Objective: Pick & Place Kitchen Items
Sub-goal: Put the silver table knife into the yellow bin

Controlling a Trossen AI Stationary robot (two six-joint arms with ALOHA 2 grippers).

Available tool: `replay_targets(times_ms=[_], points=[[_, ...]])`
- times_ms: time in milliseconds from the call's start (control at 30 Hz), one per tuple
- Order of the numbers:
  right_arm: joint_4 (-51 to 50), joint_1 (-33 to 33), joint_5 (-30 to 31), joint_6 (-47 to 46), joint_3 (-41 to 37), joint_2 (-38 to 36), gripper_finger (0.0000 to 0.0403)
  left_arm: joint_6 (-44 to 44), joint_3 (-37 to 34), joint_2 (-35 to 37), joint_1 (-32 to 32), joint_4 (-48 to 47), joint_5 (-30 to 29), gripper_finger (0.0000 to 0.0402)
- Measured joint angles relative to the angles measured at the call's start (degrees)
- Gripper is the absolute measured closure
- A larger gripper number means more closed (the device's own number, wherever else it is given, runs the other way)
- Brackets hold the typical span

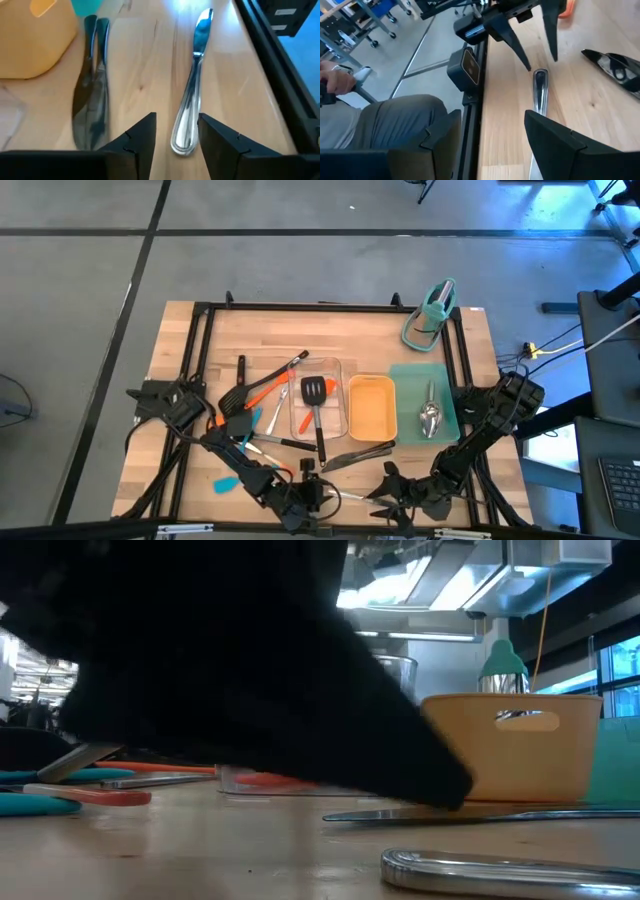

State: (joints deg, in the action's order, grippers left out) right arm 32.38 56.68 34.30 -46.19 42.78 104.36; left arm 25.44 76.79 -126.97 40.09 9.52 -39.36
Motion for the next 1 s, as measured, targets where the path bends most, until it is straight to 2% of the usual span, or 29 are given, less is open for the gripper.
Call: replay_targets(times_ms=[267, 433, 567, 800, 1000], points=[[-2.23, -0.66, -4.11, -4.19, 0.0, 0.0, 0.0181, -5.0, -0.02, -0.1, 0.34, 2.79, 1.58, 0.0281], [-8.72, -1.06, -4.96, -12.6, 0.0, 0.0, 0.0181, -8.77, -0.02, -0.1, -1.39, 4.04, 9.31, 0.0279], [-10.95, -1.09, -5.0, -14.67, 0.0, 0.0, 0.0181, -10.1, -0.02, -0.67, -3.41, 4.24, 16.25, 0.0284], [-11.52, -1.13, -4.52, -13.9, 0.0, 0.0, 0.0181, -11.69, 0.24, -3.08, -5.19, 5.59, 16.14, 0.0291], [-12.19, -1.13, -4.48, -12.95, -0.02, 0.0, 0.0181, -9.16, 0.39, -4.45, -5.52, 4.25, 17.02, 0.03]])
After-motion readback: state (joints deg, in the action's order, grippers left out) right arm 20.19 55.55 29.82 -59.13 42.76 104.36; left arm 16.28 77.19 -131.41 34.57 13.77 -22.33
